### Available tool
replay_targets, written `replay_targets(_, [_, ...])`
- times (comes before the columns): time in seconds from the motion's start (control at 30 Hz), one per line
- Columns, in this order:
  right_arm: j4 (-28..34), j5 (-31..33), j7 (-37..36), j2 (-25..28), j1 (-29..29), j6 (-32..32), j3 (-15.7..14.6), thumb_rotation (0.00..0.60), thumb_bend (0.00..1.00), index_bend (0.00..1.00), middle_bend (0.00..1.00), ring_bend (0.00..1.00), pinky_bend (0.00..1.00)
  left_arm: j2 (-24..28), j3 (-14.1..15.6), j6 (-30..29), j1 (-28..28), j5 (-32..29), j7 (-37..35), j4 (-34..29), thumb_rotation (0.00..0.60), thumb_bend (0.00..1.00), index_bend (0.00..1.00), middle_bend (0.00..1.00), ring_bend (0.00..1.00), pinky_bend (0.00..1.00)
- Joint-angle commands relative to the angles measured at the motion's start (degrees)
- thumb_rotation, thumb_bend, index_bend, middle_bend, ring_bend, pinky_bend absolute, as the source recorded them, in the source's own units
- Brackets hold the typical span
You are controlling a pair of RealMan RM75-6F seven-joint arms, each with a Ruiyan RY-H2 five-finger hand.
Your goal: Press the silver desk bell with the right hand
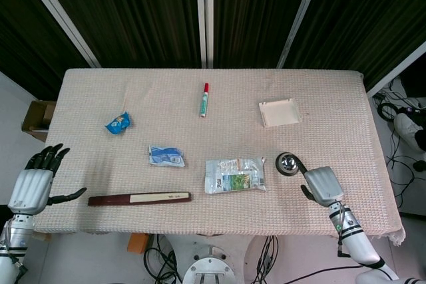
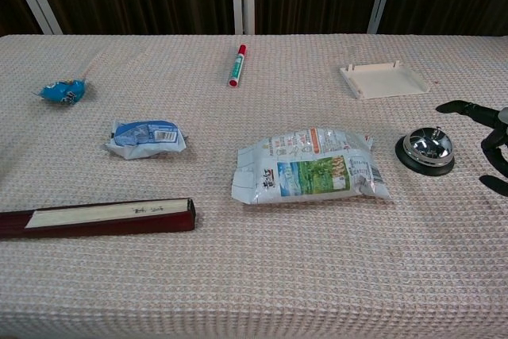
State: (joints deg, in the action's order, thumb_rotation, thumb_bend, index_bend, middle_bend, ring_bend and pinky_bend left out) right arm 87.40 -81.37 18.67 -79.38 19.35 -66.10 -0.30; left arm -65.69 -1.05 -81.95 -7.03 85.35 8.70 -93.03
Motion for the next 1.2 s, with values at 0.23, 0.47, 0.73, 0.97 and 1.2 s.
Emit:
replay_targets(0.23, [-1.5, 4.5, 4.0, -1.0, 0.7, 4.7, -0.6, 0.600, 0.30, 0.00, 0.68, 0.81, 0.94, 0.2, 0.0, 0.1, 0.0, -0.2, 0.0, 0.0, 0.189, 0.01, 0.11, 0.08, 0.07, 0.18])
replay_targets(0.47, [0.0, 1.3, 1.3, -0.4, 0.3, 0.8, 0.3, 0.600, 0.30, 0.00, 0.68, 0.81, 0.94, 0.3, -0.1, 0.0, 0.0, -0.1, 0.0, -0.1, 0.187, 0.01, 0.11, 0.08, 0.07, 0.18])
replay_targets(0.73, [-1.0, 2.0, 2.0, -0.5, 0.4, 2.6, -0.6, 0.600, 0.30, 0.00, 0.68, 0.81, 0.94, 0.0, 0.1, 0.2, 0.0, -0.1, 0.3, -0.1, 0.187, 0.01, 0.11, 0.08, 0.07, 0.18])
replay_targets(0.97, [-2.1, 3.0, 2.3, -1.4, 0.5, 3.8, -0.7, 0.600, 0.30, 0.00, 0.68, 0.81, 0.94, 0.3, 0.0, 0.2, 0.1, -0.4, 0.0, 0.0, 0.188, 0.01, 0.11, 0.08, 0.07, 0.18])
replay_targets(1.2, [-1.1, -0.1, -1.0, -0.5, 0.0, 0.0, 0.0, 0.600, 0.30, 0.00, 0.69, 0.81, 0.94, 0.0, 0.1, 0.3, 0.0, -0.2, 0.2, 0.0, 0.188, 0.01, 0.11, 0.08, 0.07, 0.18])
